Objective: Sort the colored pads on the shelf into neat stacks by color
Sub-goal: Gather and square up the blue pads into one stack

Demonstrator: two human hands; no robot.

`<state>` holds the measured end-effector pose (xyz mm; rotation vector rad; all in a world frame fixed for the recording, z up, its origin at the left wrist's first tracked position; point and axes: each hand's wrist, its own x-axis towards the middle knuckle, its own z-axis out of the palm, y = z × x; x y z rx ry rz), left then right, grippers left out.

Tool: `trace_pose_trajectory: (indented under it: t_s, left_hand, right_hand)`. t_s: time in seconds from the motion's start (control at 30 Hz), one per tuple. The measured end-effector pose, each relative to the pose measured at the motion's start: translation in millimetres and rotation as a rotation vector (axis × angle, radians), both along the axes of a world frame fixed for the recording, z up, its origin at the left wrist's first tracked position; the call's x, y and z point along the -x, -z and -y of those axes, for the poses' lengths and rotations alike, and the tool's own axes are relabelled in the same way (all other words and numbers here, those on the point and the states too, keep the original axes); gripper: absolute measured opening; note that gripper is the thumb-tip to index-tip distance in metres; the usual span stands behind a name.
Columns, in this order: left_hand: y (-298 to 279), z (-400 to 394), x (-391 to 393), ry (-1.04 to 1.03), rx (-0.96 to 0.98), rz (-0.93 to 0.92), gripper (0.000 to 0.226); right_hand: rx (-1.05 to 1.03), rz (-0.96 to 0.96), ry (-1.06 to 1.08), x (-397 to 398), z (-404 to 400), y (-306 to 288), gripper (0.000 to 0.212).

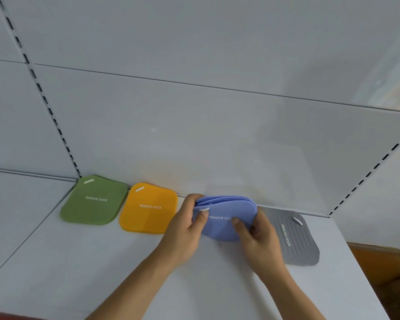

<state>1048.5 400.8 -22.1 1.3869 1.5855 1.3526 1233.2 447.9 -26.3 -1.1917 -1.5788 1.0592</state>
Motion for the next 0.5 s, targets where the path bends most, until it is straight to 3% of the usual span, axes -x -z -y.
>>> trace_pose_trajectory:
  t_s: [0.2,0.5]
  left_hand:
    - [5.4,-1.1,0.7,-0.025,0.017,0.028,0.021]
    - [5.9,-4.8,-3.9,-0.117,-0.051,-0.018,0.019]
  right_hand:
    - [-0.054,0.119,-0.021,5.0,5.1,6.2,0.029]
    - [-0.081,0.122,0.029,12.9,6.5,5.0,0.034]
